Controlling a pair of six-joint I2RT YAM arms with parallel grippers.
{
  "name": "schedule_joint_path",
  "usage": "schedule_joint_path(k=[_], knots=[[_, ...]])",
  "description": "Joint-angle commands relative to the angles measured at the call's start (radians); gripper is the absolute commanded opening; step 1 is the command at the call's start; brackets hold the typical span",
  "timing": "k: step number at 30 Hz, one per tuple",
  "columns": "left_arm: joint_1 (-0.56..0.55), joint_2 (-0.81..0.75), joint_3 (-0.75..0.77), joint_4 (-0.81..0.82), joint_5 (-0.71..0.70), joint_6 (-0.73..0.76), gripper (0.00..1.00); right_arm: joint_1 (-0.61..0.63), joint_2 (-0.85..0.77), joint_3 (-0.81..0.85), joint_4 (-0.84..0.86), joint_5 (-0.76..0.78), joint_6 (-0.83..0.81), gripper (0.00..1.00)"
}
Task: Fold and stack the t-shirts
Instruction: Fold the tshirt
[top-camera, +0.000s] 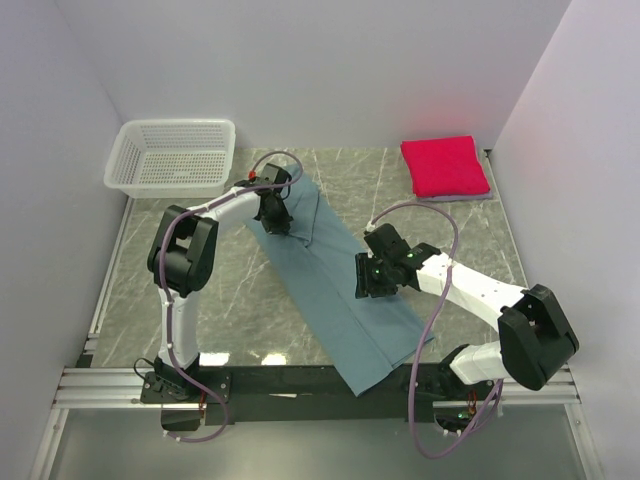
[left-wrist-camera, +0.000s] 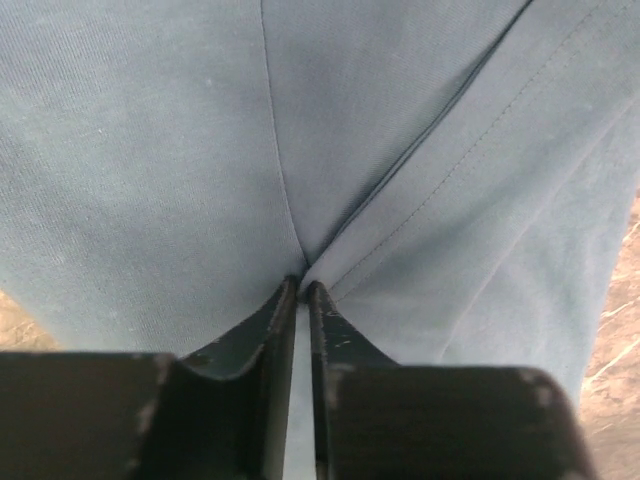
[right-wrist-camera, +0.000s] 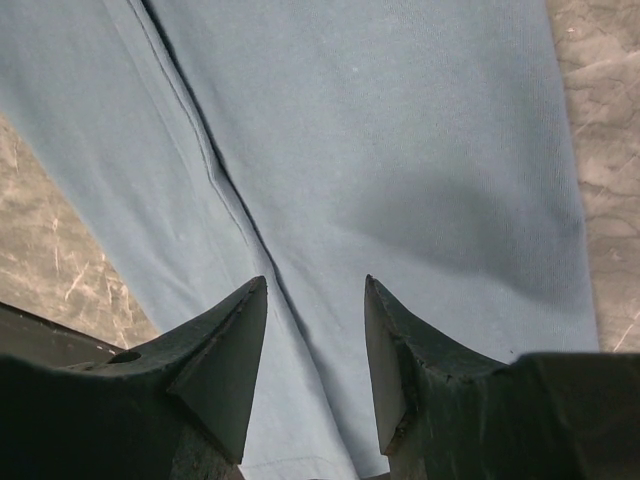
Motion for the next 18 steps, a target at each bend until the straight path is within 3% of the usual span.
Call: schedule_joint_path(k=[1, 6, 18], knots=[[-0.005, -0.002, 0.041, 0.01, 0.013, -0.017, 0.09, -0.008, -0.021, -0.005, 0.018, -0.001, -0.019, 0.51], [-0.014, -0.034, 0.041, -0.015, 0.014, -0.04, 0.04, -0.008, -0.019, -0.002, 0.014, -0.001, -0.025, 0.51], [-0.022, -0.143, -0.067, -0.004, 0.006, -0.15, 0.08, -0.011, -0.006, 0.004, 0.014, -0.004, -0.037, 0.51]])
